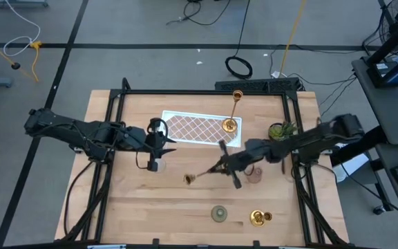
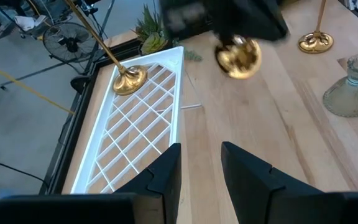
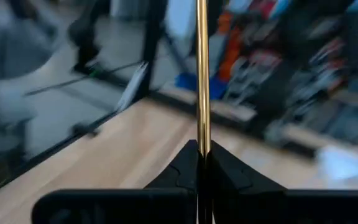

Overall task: Pick & Place candle stick holders
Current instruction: Put the left gold candle holder on the shelf

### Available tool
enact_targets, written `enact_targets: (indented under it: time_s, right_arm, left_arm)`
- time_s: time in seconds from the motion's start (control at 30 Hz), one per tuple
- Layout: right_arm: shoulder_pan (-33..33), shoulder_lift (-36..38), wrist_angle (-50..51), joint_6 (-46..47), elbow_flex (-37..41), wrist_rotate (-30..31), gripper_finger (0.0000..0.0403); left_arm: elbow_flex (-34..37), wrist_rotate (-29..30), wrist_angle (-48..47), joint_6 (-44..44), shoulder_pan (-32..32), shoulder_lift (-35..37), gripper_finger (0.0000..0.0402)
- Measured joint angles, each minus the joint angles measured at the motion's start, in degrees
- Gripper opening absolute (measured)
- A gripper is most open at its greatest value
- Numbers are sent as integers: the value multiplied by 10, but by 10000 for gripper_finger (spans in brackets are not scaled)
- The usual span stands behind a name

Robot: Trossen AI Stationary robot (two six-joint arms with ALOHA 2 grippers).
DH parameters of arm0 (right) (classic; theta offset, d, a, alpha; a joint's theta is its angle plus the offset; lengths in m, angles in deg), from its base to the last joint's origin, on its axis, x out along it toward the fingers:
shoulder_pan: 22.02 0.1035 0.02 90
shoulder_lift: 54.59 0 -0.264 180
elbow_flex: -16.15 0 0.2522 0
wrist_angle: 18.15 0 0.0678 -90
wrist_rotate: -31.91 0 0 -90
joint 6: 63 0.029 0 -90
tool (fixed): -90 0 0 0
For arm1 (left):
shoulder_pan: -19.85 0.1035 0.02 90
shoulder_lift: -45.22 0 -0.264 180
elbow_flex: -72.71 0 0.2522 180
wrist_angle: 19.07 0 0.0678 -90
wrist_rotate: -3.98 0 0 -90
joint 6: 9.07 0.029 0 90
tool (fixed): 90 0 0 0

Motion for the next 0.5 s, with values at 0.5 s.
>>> enact_targets:
  time_s: [0.5]
  right_arm:
    - [-82, -32, -141, -33, 0, 201, 9]
  left_arm:
    - [0, 0, 5, 6, 0, 0, 120]
